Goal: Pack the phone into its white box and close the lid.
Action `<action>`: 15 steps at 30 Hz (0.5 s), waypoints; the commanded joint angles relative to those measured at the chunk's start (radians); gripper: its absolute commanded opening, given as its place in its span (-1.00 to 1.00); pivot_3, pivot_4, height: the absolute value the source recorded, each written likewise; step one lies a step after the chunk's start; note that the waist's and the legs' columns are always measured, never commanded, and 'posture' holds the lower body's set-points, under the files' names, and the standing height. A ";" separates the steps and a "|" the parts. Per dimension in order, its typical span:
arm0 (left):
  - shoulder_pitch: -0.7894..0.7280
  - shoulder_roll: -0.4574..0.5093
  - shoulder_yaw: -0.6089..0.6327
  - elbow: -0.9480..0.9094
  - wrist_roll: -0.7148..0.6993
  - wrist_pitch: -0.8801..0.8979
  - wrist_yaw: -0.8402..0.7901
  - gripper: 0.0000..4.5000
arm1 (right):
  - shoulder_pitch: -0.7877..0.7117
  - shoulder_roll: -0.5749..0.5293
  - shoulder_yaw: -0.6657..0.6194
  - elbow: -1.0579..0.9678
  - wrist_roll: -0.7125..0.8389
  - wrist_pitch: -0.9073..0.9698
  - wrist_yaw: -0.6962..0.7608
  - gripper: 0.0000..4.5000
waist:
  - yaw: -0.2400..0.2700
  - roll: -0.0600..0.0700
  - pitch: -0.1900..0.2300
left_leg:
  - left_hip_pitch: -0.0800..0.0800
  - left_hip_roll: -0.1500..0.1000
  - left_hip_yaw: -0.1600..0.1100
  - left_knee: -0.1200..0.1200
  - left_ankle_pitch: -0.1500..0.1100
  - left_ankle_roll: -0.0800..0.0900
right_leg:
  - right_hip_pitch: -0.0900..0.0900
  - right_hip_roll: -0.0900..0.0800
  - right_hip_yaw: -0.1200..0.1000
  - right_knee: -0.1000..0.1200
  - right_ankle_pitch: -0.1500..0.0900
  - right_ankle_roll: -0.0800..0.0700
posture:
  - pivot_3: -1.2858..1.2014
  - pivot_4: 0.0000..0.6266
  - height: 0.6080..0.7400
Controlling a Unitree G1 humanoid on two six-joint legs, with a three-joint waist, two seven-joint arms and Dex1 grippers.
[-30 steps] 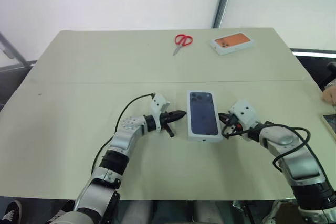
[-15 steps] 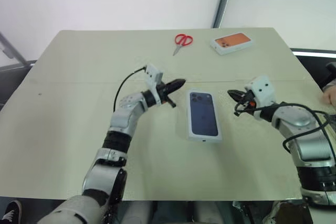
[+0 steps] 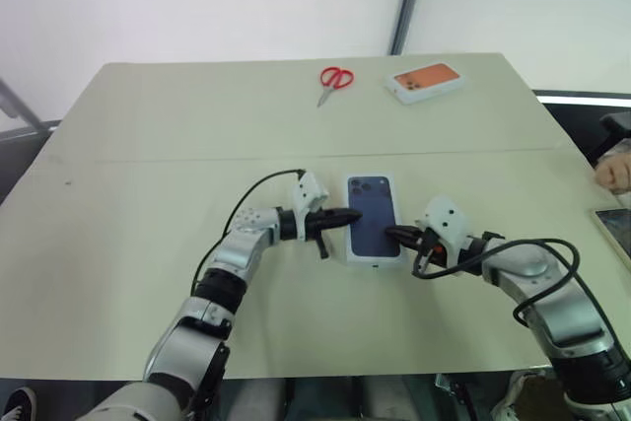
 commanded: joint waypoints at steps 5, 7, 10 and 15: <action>0.017 0.068 0.079 -0.112 -0.096 0.179 -0.004 -0.76 | -0.045 0.007 -0.108 0.011 0.124 0.081 0.028 -0.61 | -0.001 0.000 0.000 | -0.001 0.000 -0.001 0.000 -0.001 0.000 | 0.001 -0.001 -0.001 -0.004 0.000 0.000 | 0.03 -0.52 1.00; 0.014 0.111 0.117 -0.151 -0.110 0.181 -0.005 -0.41 | -0.060 0.002 -0.142 0.019 0.147 0.079 0.032 -0.16 | -0.002 -0.001 0.001 | -0.003 0.000 -0.001 0.000 -0.001 0.000 | -0.001 -0.001 -0.001 -0.004 0.000 0.000 | 0.03 -0.52 1.00; 0.010 0.202 0.173 -0.190 -0.115 0.153 -0.011 0.34 | -0.064 -0.018 -0.183 0.036 0.155 0.042 0.050 0.57 | -0.005 0.000 0.001 | -0.004 0.001 0.000 -0.001 -0.001 0.000 | -0.004 0.000 0.000 -0.003 0.000 0.000 | 0.03 -0.52 1.00; 0.012 0.349 0.253 -0.180 -0.136 0.148 -0.051 0.99 | -0.047 -0.073 -0.218 0.037 0.187 0.010 0.135 1.00 | -0.002 0.000 0.001 | -0.004 0.001 0.000 -0.001 -0.001 -0.001 | -0.004 0.000 0.000 -0.003 0.000 0.000 | 0.03 -0.52 1.00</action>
